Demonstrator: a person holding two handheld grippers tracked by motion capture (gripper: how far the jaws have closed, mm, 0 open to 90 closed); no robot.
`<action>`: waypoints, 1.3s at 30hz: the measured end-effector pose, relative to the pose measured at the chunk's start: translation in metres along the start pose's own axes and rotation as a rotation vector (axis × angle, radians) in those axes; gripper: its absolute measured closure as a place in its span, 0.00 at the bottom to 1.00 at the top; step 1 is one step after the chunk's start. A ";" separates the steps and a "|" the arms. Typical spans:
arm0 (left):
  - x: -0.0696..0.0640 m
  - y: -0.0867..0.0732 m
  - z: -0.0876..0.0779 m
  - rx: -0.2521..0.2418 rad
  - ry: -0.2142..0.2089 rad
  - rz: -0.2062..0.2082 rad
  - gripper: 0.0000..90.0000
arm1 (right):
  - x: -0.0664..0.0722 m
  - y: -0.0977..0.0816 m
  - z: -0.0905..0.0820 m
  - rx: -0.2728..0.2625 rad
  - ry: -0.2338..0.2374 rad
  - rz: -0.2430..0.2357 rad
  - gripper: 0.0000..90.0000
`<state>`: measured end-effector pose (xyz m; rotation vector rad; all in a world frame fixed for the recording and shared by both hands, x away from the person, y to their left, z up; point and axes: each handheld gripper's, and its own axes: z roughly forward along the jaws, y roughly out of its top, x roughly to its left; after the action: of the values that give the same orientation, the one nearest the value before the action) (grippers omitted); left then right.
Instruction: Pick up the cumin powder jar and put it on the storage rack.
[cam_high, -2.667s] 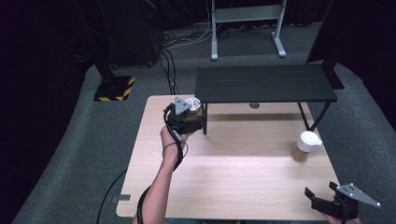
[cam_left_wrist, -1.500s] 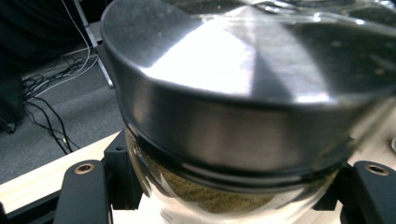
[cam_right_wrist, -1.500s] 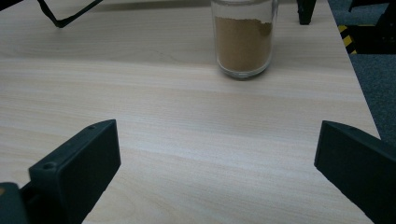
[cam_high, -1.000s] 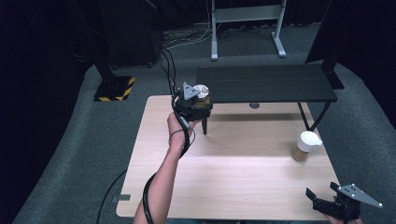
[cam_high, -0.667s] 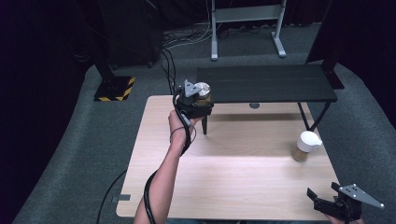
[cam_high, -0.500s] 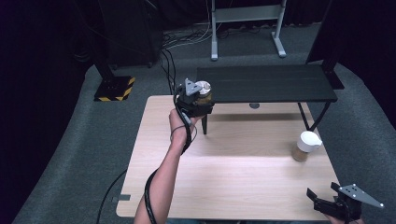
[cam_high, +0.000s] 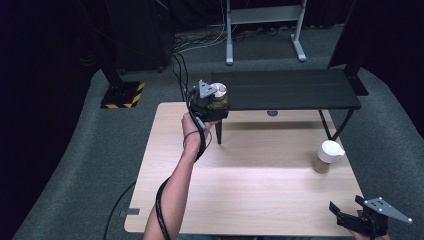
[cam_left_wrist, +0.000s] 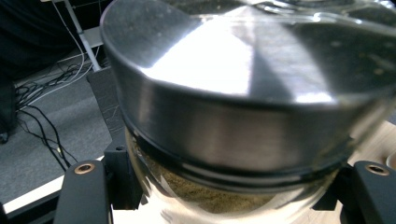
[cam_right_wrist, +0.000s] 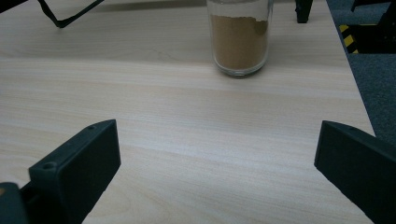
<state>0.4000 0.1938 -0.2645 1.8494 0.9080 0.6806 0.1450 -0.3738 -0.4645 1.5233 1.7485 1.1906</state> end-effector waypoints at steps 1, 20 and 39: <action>0.000 0.001 0.001 0.000 0.000 0.001 0.34 | 0.000 0.000 0.000 -0.001 0.000 -0.002 0.00; 0.001 0.006 0.013 -0.003 0.021 -0.002 0.34 | -0.002 0.000 -0.002 0.002 -0.007 -0.001 0.00; 0.012 0.013 0.026 0.009 0.021 -0.022 0.34 | -0.003 0.002 -0.001 0.006 -0.012 -0.004 0.00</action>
<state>0.4305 0.1873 -0.2626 1.8405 0.9451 0.6849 0.1459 -0.3772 -0.4630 1.5261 1.7483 1.1728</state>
